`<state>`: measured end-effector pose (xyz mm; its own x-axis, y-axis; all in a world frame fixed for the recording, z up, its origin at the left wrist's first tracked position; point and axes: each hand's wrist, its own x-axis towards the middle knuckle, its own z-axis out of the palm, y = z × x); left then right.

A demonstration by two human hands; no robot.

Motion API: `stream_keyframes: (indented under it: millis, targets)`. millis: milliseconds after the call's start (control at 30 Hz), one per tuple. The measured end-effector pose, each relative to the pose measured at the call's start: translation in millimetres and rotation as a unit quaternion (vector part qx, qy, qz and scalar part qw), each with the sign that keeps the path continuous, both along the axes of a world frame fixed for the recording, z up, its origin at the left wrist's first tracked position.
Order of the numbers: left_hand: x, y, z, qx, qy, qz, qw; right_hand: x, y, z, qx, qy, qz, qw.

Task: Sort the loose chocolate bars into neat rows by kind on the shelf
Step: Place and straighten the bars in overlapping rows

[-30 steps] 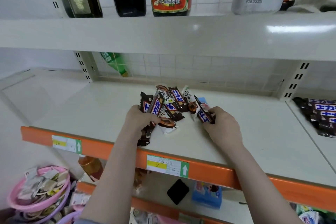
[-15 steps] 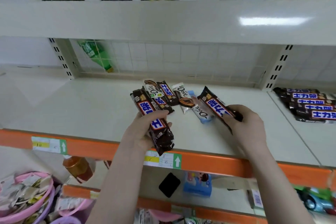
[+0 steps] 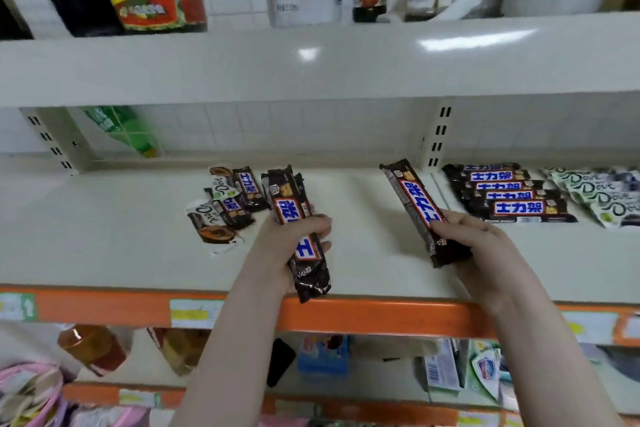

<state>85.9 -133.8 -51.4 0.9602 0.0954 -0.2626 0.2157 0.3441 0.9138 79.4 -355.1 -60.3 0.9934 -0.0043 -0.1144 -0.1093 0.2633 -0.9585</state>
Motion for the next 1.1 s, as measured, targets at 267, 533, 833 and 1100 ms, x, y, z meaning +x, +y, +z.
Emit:
stream_keyframes:
  millis: [267,533,833,1100]
  targets:
    - [9.0,-123.6,2.1,0.022,0.006,-0.020,1.000,13.4,-111.3,12.4,0.047,0.031,0.076,0.996]
    - [13.0,-206.0,-2.7,0.036,0.006,-0.062,0.997,29.9,-169.2,-2.4,0.090,0.074,0.064,0.991]
    - [19.4,-217.6,-4.1,0.077,0.004,-0.029,0.997,34.1,-177.5,-5.1,0.109,0.071,0.048,0.990]
    - [24.5,-196.2,2.6,0.115,0.005,-0.023,0.993,29.2,-202.8,-3.7,0.000,-0.043,-0.020,0.999]
